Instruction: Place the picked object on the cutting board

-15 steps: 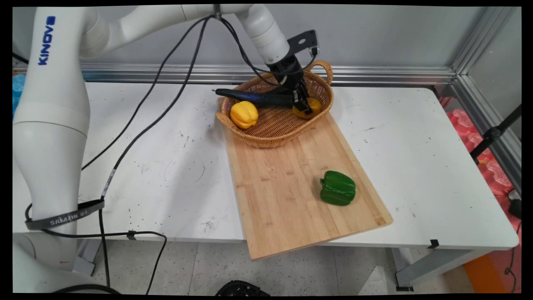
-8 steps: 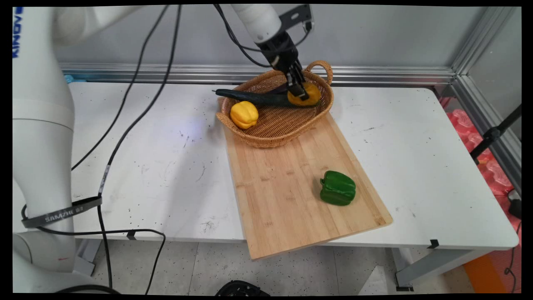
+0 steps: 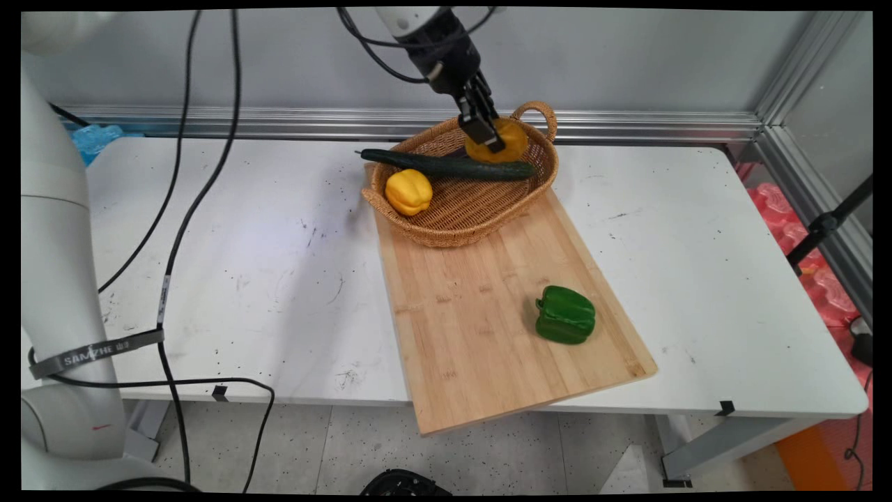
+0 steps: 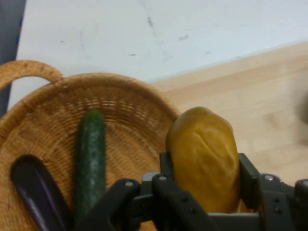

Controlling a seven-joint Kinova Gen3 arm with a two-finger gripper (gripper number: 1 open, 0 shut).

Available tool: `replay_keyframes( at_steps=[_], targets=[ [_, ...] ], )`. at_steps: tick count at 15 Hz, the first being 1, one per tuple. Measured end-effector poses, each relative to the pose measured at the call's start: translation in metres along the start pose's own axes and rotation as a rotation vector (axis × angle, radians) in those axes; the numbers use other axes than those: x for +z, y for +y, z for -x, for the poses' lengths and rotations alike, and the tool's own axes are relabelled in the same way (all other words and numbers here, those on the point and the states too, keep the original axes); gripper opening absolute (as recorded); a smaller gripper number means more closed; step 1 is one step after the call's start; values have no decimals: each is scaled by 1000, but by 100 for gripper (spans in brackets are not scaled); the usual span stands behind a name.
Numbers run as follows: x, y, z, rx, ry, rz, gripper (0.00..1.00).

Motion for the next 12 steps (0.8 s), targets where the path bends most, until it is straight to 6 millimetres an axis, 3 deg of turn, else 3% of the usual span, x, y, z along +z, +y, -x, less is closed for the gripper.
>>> replay_keyframes(
  at_steps=[5, 12],
  targets=[
    [-31, 53, 1, 40, 2, 42, 0],
    [-33, 129, 8, 127, -11, 122, 0]
  ],
)
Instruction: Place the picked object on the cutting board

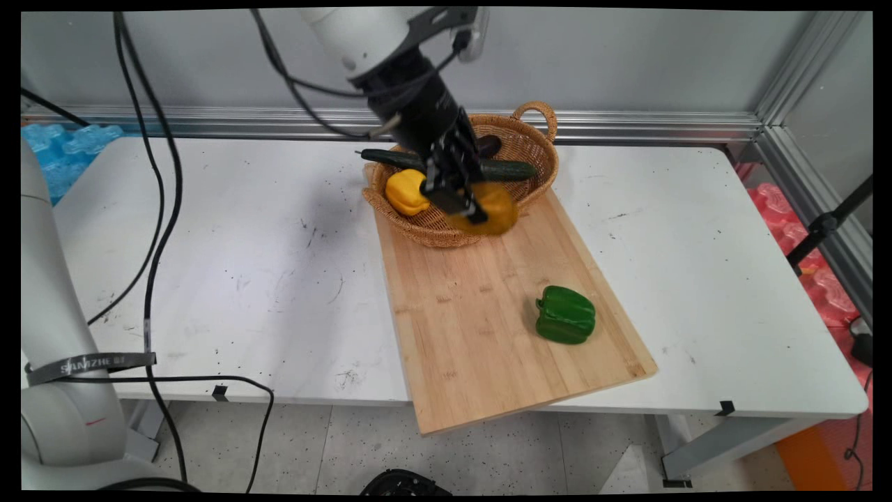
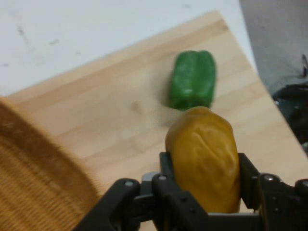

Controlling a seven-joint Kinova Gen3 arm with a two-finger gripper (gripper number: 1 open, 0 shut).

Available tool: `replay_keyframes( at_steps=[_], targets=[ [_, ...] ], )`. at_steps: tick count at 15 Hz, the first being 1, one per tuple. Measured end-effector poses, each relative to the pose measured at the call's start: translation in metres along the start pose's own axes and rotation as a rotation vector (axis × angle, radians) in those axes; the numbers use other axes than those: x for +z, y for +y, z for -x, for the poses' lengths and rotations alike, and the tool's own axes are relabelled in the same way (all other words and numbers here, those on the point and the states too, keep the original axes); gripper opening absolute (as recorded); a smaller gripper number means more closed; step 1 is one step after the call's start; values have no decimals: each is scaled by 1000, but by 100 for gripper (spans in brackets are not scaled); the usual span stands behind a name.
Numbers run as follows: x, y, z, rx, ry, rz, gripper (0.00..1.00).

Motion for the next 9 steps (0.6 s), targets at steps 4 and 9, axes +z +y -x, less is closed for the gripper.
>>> replay_keyframes(
  at_steps=[4, 9],
  targets=[
    [19, 37, 4, 36, -18, 41, 0],
    [45, 65, 12, 58, -43, 72, 0]
  ],
)
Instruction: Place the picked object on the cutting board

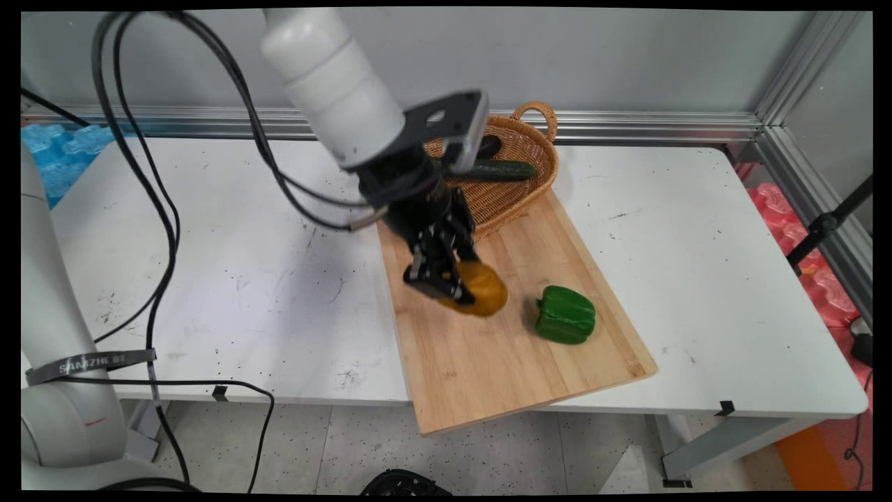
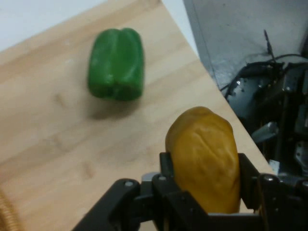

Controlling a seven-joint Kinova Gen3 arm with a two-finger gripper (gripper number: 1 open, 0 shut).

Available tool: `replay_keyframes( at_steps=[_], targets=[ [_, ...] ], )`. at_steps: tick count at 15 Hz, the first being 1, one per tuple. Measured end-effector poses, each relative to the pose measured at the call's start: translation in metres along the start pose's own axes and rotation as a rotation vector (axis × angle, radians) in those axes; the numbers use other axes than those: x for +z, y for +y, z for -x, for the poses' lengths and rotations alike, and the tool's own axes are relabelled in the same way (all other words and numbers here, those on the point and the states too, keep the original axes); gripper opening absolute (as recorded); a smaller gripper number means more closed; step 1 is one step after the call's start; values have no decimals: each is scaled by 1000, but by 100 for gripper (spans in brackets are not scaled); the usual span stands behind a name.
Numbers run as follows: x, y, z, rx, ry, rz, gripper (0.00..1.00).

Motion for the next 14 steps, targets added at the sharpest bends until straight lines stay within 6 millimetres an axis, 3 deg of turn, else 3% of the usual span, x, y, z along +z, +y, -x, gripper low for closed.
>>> replay_keyframes(
  at_steps=[5, 14],
  targets=[
    [44, 15, 12, 11, -38, 15, 0],
    [108, 14, 30, -4, -100, 9, 0]
  ],
)
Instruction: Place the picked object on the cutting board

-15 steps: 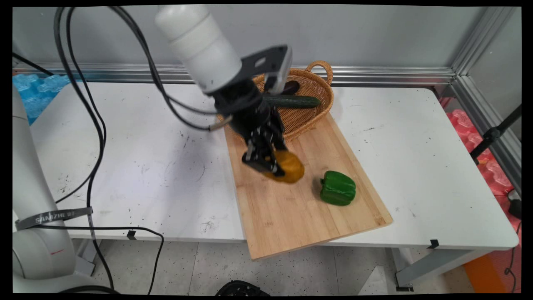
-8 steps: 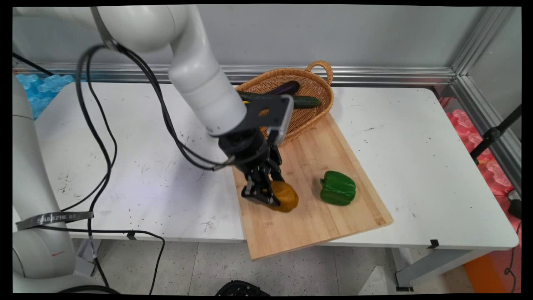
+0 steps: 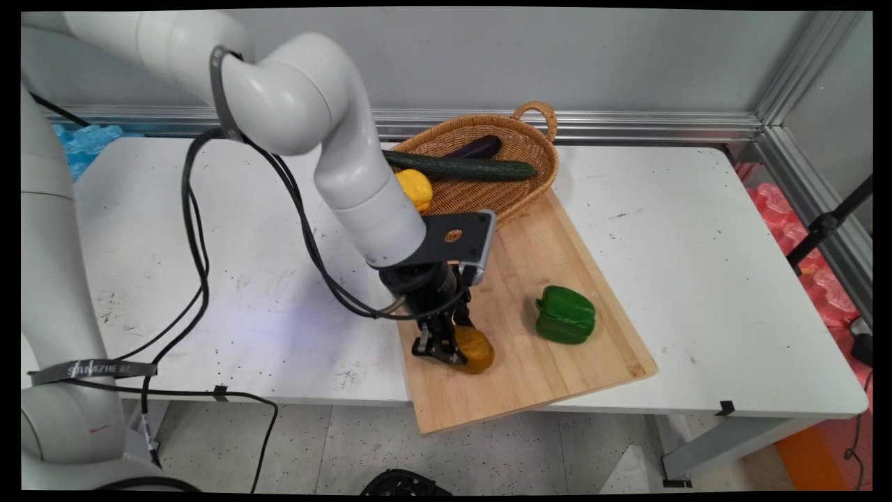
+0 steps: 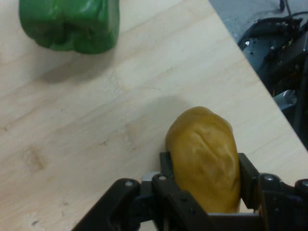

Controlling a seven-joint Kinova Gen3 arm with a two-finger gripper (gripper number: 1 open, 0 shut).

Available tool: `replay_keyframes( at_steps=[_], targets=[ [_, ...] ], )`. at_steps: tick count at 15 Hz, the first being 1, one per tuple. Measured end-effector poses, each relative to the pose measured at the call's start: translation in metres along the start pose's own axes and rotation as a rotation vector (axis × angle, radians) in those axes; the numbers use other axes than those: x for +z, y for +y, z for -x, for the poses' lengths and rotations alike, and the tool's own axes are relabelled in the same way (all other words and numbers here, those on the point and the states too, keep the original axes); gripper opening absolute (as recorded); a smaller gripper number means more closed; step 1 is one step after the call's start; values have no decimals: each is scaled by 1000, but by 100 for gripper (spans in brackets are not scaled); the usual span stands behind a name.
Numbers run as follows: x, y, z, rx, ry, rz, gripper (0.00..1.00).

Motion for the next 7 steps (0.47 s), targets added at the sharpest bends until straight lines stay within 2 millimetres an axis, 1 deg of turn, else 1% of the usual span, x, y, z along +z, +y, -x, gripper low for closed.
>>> replay_keyframes(
  at_steps=[3, 4, 7],
  targets=[
    [9, 0, 2, 2, -4, 0, 0],
    [12, 0, 2, 5, -2, 1, 100],
    [14, 2, 1, 16, 14, 4, 100]
  ],
)
